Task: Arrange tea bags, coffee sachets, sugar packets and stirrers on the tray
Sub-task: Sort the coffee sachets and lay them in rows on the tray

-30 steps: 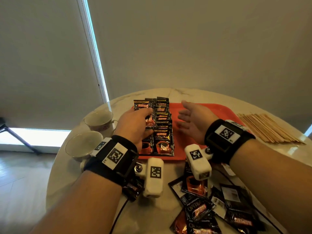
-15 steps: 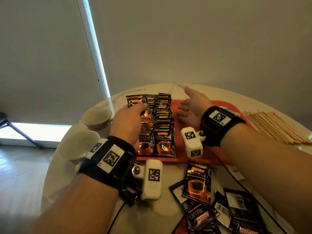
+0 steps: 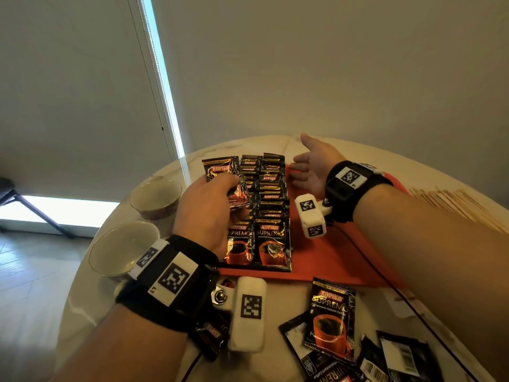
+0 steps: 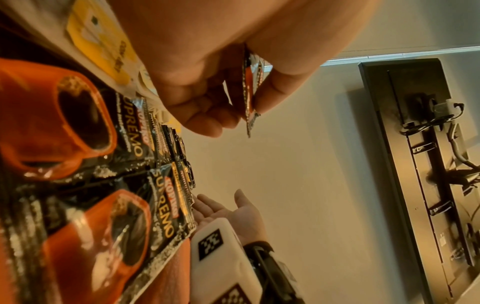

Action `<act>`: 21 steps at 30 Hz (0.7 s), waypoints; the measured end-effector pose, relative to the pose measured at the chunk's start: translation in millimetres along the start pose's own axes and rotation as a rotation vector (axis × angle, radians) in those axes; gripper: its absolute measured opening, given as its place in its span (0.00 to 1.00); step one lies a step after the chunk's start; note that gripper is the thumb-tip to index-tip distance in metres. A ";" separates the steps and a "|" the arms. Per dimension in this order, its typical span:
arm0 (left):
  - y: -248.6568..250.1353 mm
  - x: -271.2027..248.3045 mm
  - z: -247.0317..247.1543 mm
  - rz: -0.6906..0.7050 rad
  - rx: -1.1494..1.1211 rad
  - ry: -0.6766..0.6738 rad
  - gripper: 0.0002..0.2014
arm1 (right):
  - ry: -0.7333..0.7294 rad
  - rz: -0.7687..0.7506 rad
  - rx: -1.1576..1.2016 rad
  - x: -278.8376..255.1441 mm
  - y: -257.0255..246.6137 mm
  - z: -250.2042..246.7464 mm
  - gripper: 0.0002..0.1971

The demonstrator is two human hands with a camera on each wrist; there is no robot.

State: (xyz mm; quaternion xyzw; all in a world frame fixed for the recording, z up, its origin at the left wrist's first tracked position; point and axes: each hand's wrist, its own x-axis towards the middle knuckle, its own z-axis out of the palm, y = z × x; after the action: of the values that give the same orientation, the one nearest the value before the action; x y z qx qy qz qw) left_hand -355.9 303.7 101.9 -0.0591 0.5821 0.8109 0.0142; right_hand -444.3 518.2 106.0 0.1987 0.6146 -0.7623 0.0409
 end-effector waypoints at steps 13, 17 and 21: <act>-1.9 -9.0 2.0 0.095 0.115 -0.161 0.05 | -0.014 -0.136 -0.067 -36.8 -9.7 -10.8 0.30; 0.7 -17.7 5.3 0.112 0.117 -0.282 0.10 | -0.241 -0.252 -0.258 -99.6 -2.5 -1.6 0.17; -0.6 -25.3 6.4 0.161 0.211 -0.348 0.09 | -0.270 -0.336 -0.301 -125.7 10.9 6.7 0.03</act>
State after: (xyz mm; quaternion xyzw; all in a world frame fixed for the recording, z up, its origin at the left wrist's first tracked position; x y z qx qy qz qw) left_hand -331.2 311.2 106.1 0.1303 0.6553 0.7419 0.0556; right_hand -327.3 486.3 141.4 -0.0180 0.7343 -0.6782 0.0246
